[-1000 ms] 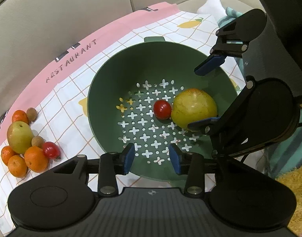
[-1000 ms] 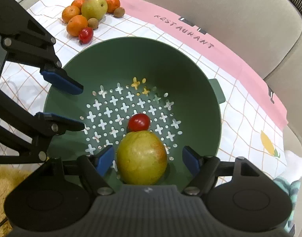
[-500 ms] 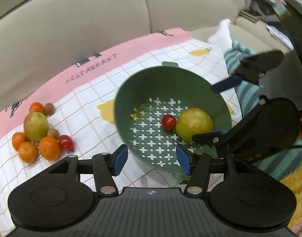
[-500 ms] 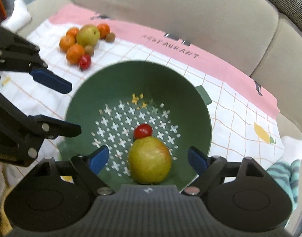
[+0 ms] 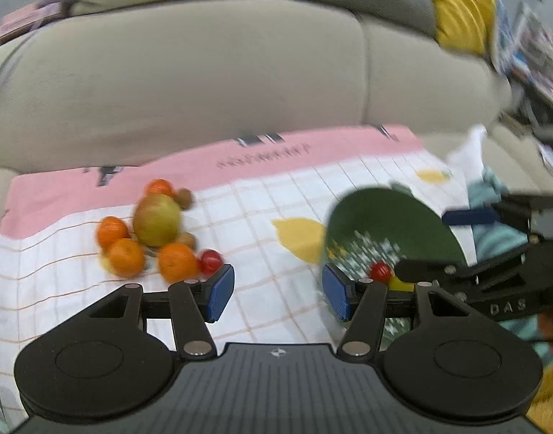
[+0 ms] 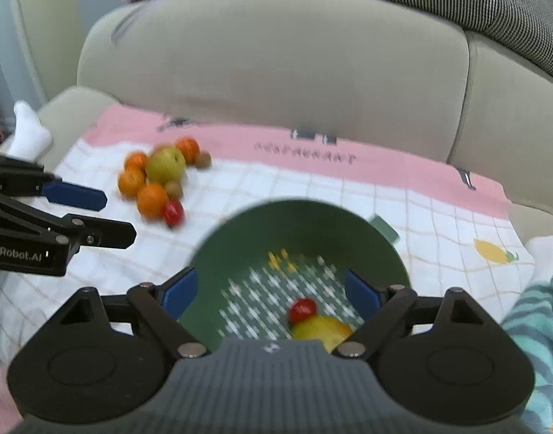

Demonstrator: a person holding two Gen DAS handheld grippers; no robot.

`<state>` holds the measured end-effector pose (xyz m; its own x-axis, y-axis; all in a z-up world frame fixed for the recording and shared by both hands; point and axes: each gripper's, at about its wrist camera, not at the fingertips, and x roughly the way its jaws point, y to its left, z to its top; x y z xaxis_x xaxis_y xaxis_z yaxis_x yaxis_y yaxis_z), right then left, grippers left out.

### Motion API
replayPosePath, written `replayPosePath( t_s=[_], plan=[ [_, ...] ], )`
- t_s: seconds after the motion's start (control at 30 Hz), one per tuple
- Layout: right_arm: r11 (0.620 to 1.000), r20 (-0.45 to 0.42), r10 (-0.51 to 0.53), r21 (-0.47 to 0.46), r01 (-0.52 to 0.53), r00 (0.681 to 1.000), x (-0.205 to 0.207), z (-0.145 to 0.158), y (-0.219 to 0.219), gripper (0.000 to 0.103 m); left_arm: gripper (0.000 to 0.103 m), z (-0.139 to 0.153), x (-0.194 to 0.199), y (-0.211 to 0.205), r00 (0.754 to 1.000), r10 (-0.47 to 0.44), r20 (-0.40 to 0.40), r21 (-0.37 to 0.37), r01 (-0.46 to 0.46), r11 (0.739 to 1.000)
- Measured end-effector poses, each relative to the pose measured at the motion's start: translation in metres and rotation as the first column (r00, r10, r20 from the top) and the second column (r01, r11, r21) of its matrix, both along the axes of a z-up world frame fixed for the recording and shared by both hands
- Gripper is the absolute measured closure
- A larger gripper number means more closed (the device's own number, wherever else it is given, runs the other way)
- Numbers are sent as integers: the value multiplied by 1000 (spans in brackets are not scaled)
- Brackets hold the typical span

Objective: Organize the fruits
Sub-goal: 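Move both open tools back toward the fruit pile, then grasp the second pear with the right tool while the left tool grasps a mandarin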

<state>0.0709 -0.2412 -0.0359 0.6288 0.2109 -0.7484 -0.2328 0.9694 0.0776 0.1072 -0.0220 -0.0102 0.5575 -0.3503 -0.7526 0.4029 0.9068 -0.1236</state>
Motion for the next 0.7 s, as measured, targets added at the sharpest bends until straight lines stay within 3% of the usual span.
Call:
replayPosePath(
  t_s=[0.27,0.53,0.7],
  plan=[
    [997,22,17,78,-19,1000,16,2,40,18,37,-1,12,64,983,178,53,-100,-172,980],
    [993,33,73,87,-76,997,37,-5,86,19,37,-24,28,117,943,334,-5,-158,-330,931],
    [993,41,94,71,-97,995,52,-17,112,24,37,-42,37,130,933,360,-25,-163,-359,919]
  ],
)
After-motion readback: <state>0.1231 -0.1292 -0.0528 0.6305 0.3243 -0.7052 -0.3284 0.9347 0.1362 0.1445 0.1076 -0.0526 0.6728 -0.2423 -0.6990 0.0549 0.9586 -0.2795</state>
